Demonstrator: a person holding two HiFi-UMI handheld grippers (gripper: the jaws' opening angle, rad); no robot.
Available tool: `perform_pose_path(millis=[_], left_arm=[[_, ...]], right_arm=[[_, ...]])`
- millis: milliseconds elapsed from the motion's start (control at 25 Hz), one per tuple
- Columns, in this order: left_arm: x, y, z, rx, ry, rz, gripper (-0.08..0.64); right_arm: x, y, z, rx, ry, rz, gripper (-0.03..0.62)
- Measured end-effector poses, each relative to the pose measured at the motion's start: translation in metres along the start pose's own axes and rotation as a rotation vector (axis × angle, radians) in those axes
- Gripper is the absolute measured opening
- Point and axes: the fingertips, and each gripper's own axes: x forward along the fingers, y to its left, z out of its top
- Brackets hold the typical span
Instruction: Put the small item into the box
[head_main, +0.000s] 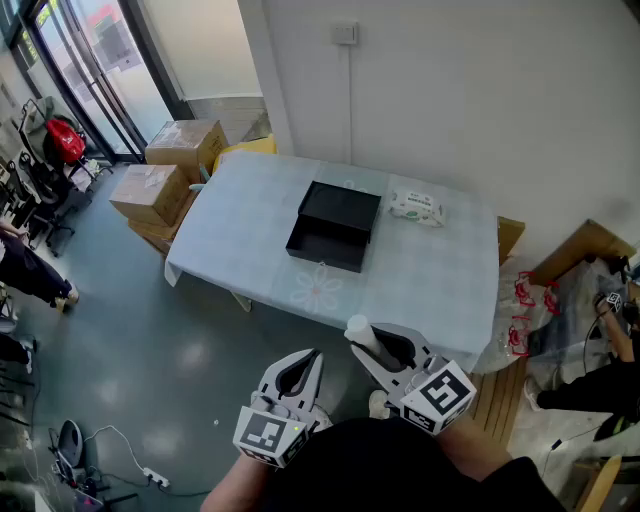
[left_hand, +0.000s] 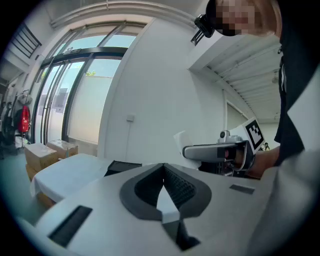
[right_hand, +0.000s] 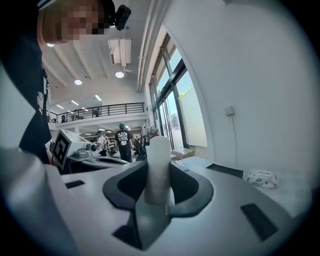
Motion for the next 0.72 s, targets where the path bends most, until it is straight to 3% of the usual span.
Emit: perform_pose_path(millis=[720], left_arm=[[-0.02, 0.014, -0.007, 0.033, -0.023, -0.03, 0.006]], right_arm=[[0.016, 0.028, 0.002, 0.035, -0.034, 0.043, 0.14]])
